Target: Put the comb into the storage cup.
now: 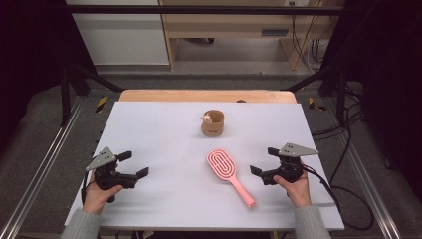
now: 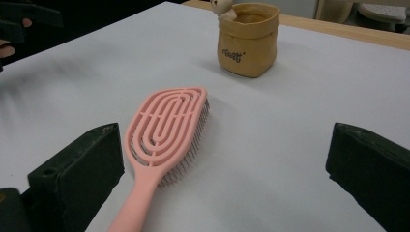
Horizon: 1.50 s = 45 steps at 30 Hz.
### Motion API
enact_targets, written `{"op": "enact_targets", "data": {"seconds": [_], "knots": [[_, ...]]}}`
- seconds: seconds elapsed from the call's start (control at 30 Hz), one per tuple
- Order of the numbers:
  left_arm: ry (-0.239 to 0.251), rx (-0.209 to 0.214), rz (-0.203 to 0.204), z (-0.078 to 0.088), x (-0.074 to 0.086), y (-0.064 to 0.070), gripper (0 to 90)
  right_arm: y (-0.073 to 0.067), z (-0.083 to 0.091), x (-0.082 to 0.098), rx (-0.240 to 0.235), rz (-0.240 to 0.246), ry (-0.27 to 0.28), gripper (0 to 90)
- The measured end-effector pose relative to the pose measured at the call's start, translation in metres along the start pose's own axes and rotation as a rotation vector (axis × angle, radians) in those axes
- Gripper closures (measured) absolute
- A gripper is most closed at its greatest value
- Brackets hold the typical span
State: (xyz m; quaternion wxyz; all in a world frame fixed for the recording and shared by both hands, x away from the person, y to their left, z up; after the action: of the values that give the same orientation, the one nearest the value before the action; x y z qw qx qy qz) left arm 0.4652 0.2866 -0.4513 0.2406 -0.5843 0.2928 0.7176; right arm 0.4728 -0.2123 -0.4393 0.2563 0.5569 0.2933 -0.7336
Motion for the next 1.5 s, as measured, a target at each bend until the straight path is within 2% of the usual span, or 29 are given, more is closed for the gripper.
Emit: {"op": "enact_targets", "data": {"seconds": [0.33,0.63,1.13,1.33,1.5], "knots": [[-0.001,-0.003,0.0,0.001,0.0,-0.001,1.1,-0.012,-0.009,-0.001,-0.013,0.008,-0.05,0.3],[-0.001,-0.006,0.0,0.001,0.0,-0.001,1.1,-0.028,-0.02,0.0,-0.024,0.012,-0.097,0.3],[-0.004,-0.008,-0.001,0.0,0.001,-0.001,1.1,-0.041,-0.032,0.007,-0.029,0.011,-0.171,0.4],[-0.003,-0.007,0.0,0.0,0.0,-0.001,1.1,-0.049,-0.039,0.011,-0.034,0.018,-0.211,0.4],[-0.005,-0.007,-0.001,0.0,0.001,-0.001,1.1,-0.055,-0.046,0.017,-0.017,0.049,-0.268,1.2]]}}
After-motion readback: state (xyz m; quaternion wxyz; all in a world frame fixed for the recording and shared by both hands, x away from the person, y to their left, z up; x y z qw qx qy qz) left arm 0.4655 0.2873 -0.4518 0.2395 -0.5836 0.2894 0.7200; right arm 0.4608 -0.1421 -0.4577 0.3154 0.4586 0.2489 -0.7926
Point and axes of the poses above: each handheld gripper's, and its own axes: z roughly backward along the jaws, x roughly out of its underside, y roughly to its right, the point moved 2 cm from there along -z, roughly forward along the jaws, and after that the axes turned 13 degrees about y, right-handed, at the moved point
